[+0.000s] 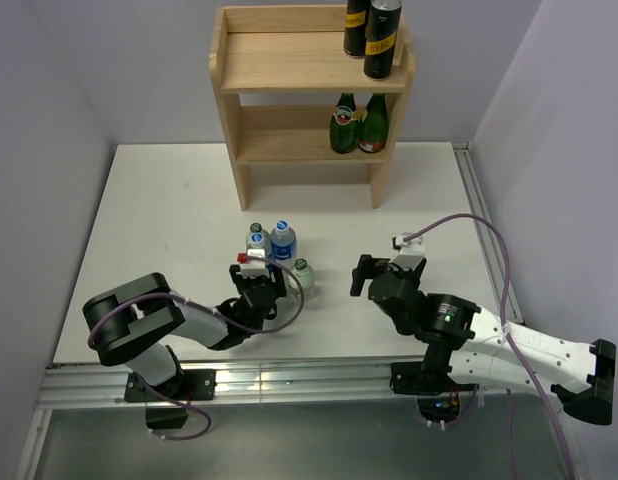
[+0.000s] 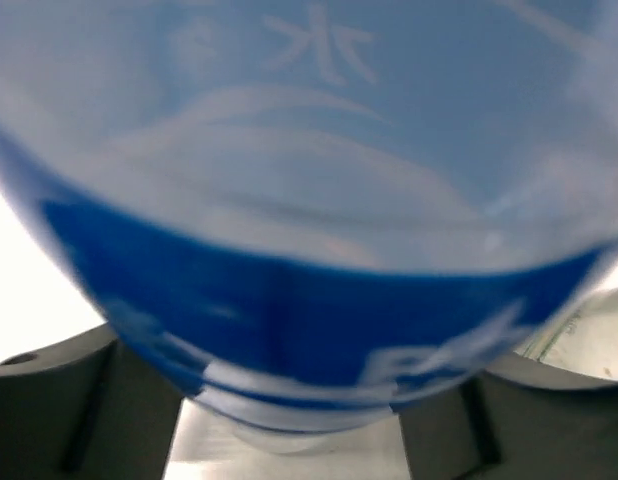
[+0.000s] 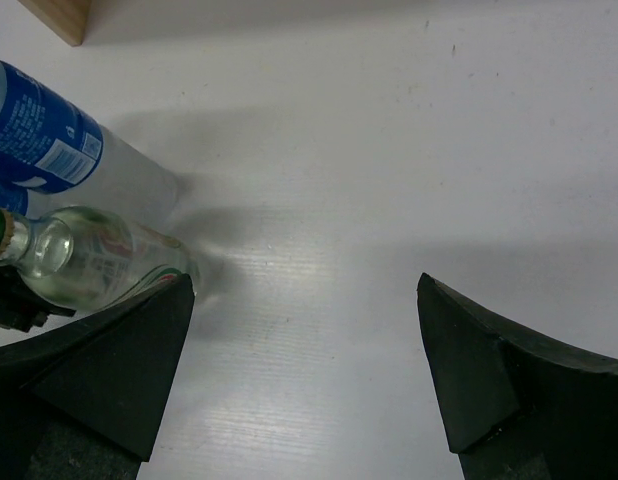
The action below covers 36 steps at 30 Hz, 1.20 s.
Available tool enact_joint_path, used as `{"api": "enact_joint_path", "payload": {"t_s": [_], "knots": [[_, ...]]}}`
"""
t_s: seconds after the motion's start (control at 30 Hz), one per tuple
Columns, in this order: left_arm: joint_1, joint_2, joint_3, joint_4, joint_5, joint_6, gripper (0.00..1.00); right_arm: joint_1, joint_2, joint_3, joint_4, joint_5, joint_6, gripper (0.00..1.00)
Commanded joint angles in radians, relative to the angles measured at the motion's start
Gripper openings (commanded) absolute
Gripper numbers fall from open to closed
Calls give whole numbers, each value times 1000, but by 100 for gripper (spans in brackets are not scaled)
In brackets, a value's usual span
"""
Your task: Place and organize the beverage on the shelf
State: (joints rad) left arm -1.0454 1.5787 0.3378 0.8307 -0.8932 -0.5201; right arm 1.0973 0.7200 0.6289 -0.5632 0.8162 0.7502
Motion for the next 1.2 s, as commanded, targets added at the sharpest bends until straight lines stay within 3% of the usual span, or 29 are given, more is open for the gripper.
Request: {"api": "enact_joint_path", "payload": {"t_s": [0.0,0.07,0.1,0.17,0.3,0.33,0.47,0.57,0.67,0.8,0.97,1.17], "knots": [[13,24,-2,79,19,17,64,4,-16,-23,45,3,11,100],[13,17,9,36,22,0,41,6,-14,-29,46,3,14,100],[13,12,18,18,22,-21,14,6,-14,-35,46,0,17,100],[7,-20,32,-68,1,-55,1,6,-21,-38,49,-2,18,100],[-65,-115,121,-345,-108,-92,0,6,-28,-51,59,-3,17,100],[-106,-137,154,-519,-143,-109,0,4,-30,-49,60,-5,17,100],[-157,-279,387,-882,-122,-152,0,4,-36,-51,62,-2,15,100],[-157,-366,563,-1043,-104,-76,0,6,-39,-44,56,-3,14,100],[-150,-419,732,-1052,-58,78,0,6,-45,-38,45,-6,18,100],[-21,-389,963,-1088,71,206,0,6,-74,-41,40,-14,26,99],[141,-226,1335,-1180,196,302,0,4,-109,-57,34,-25,46,98],[284,-42,1636,-1255,289,394,0,6,-129,-81,52,-45,52,96]]}}
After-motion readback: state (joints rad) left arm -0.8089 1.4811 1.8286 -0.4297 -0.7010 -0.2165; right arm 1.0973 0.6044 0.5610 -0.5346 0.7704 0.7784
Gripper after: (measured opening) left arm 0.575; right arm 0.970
